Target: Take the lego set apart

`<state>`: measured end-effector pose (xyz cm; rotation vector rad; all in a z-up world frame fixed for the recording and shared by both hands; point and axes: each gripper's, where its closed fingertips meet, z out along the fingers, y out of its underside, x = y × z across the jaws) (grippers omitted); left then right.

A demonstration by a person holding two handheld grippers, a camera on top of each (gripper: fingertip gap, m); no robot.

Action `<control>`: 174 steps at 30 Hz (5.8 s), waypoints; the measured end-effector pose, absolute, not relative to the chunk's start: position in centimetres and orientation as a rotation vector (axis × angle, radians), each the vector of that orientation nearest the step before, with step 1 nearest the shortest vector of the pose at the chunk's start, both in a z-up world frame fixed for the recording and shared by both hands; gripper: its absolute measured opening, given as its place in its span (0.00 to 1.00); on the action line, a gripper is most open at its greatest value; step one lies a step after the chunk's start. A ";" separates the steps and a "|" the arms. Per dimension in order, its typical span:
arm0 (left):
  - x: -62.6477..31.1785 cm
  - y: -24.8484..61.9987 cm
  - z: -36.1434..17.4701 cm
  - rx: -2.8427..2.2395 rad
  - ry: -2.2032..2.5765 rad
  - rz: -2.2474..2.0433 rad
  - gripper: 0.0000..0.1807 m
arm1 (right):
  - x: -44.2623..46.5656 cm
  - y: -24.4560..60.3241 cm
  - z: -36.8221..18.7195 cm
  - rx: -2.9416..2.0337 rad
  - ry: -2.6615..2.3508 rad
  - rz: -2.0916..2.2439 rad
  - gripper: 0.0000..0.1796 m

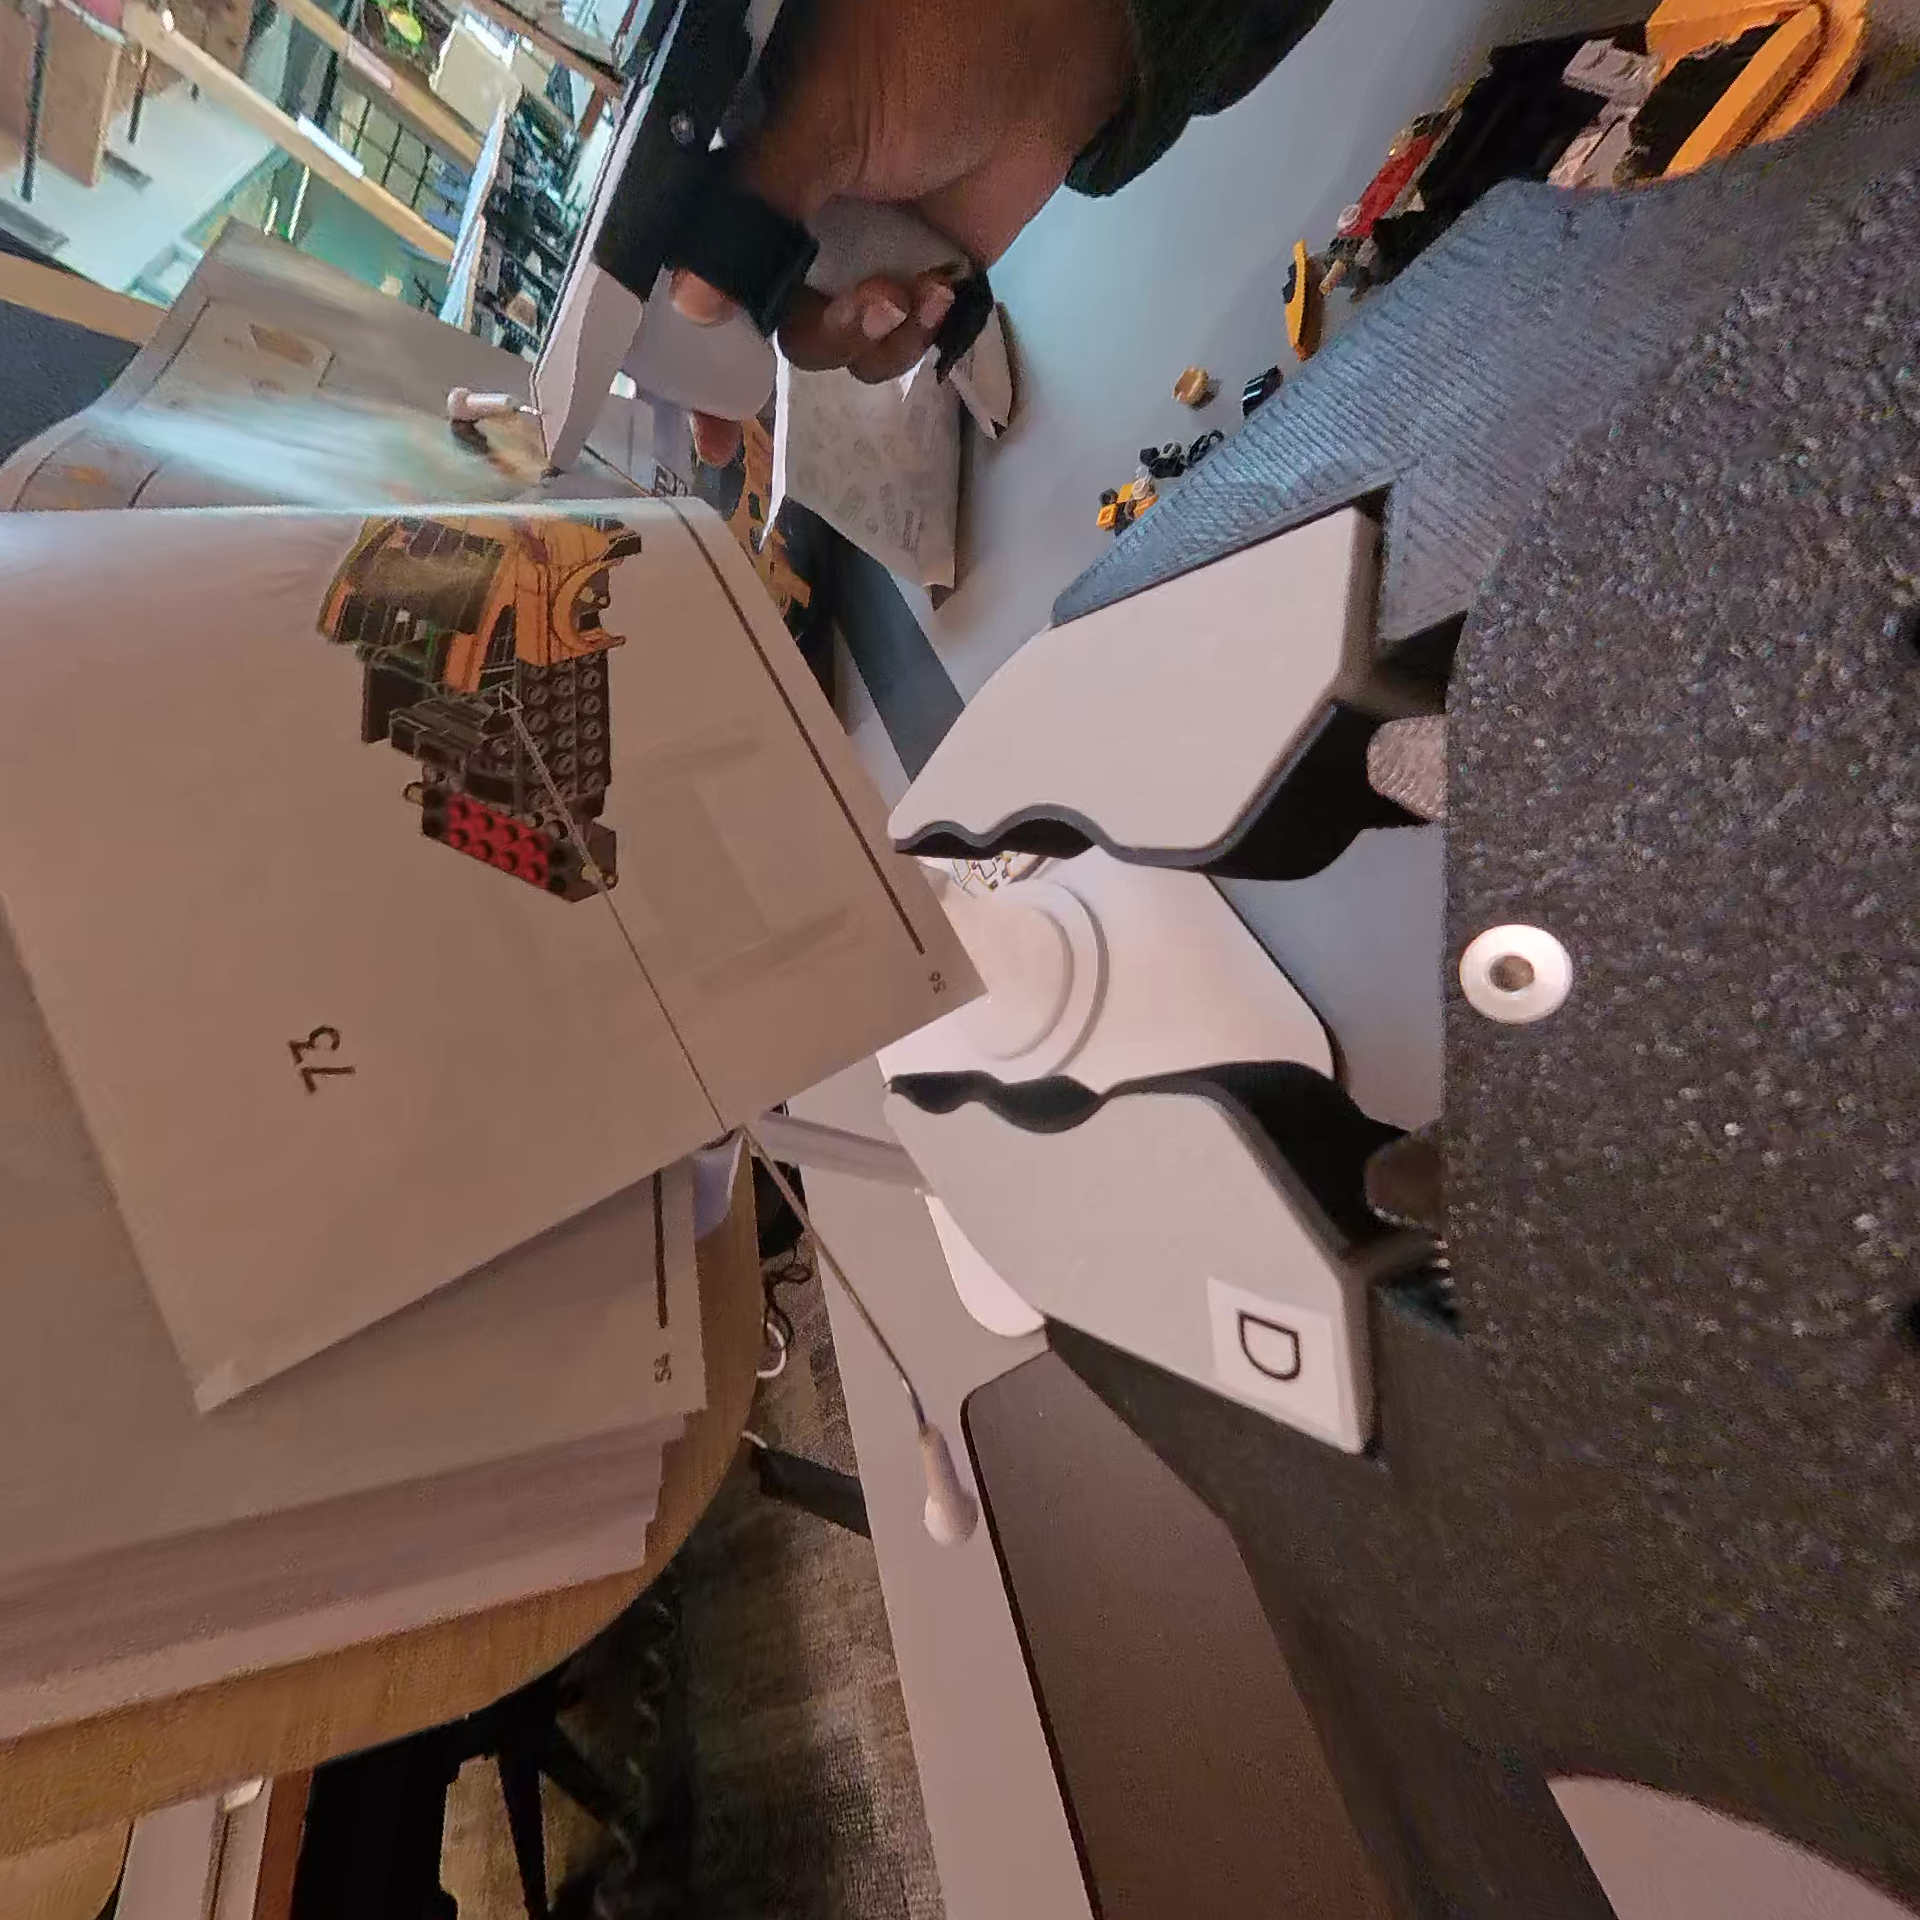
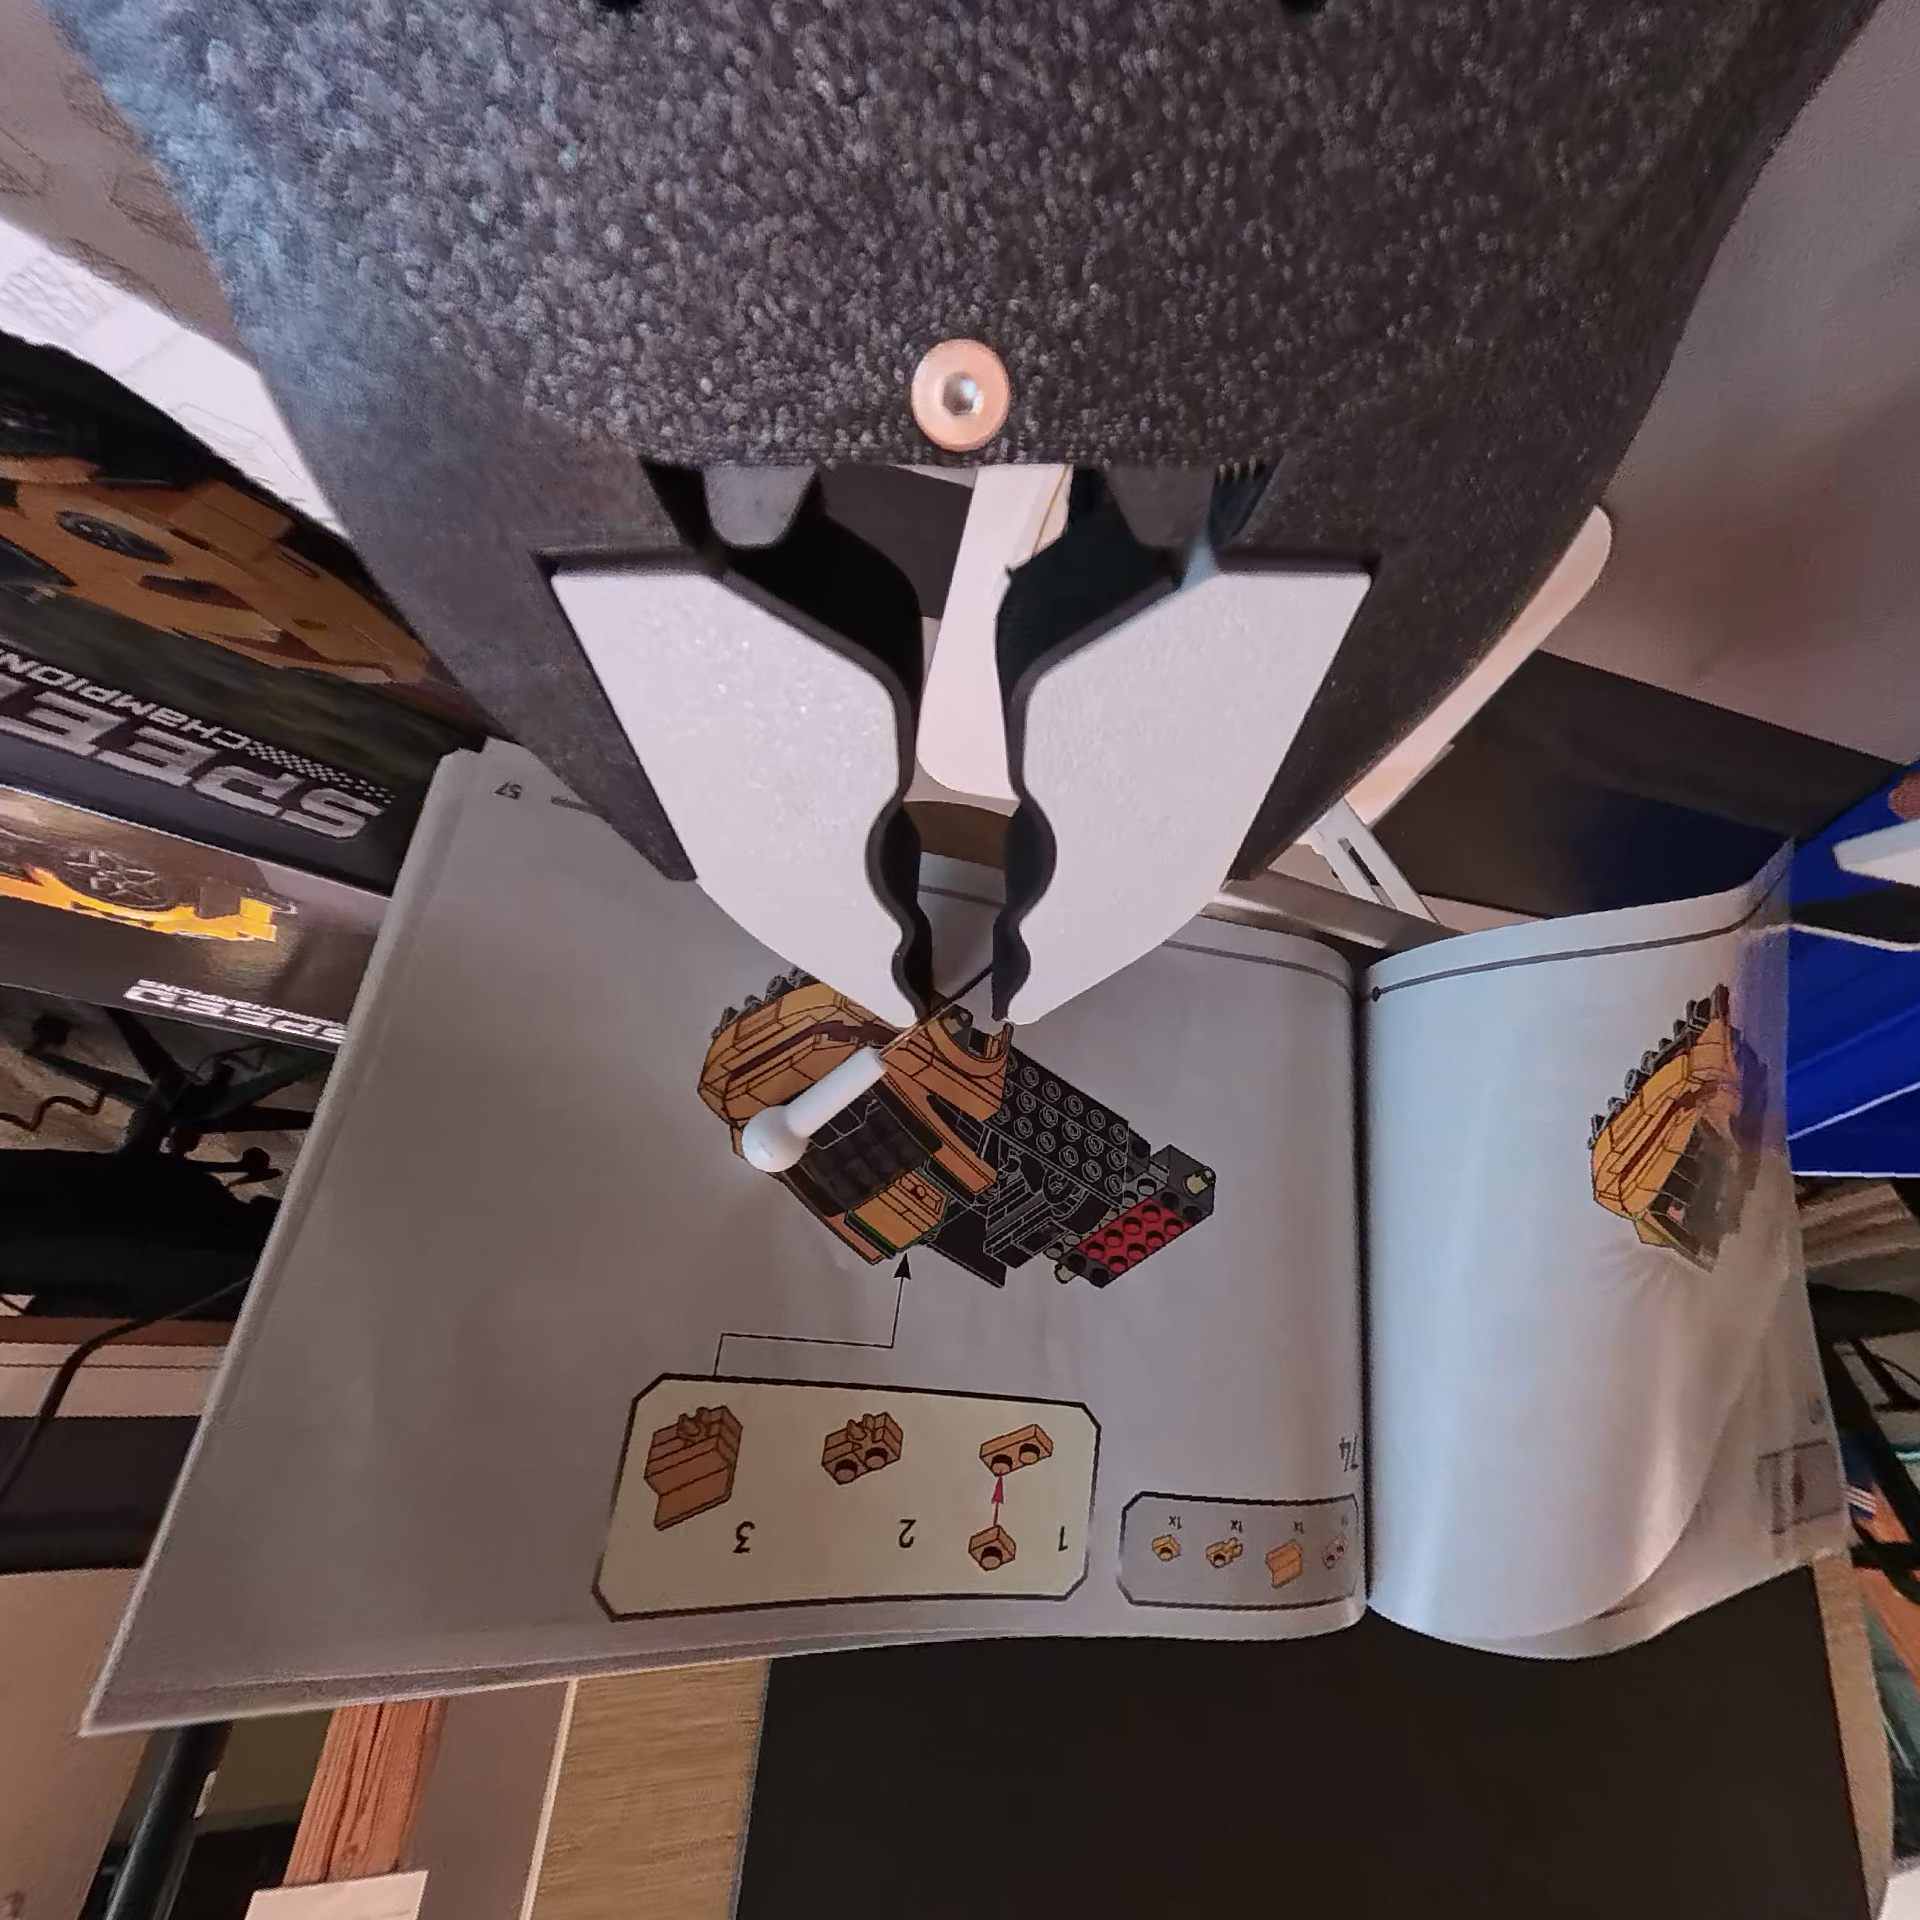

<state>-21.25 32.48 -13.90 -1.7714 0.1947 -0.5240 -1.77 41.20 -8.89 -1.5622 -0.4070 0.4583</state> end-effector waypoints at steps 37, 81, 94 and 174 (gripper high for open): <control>-23.8 31.9 -11.1 -1.632 0.136 -0.483 0.09 | -15.6 38.5 -8.5 -1.217 -1.184 -0.332 0.07; -22.0 32.1 -12.3 -1.669 0.215 -0.419 0.09 | -14.3 33.9 -7.7 -1.179 -1.071 -0.139 0.32; -22.4 32.1 -12.3 -1.665 0.201 -0.425 0.09 | -15.7 36.6 -8.0 -1.286 -0.967 -0.140 0.52; -3.8 41.8 -7.3 -1.763 0.757 0.135 0.00 | -1.6 38.4 -10.8 -1.305 -0.016 1.031 0.01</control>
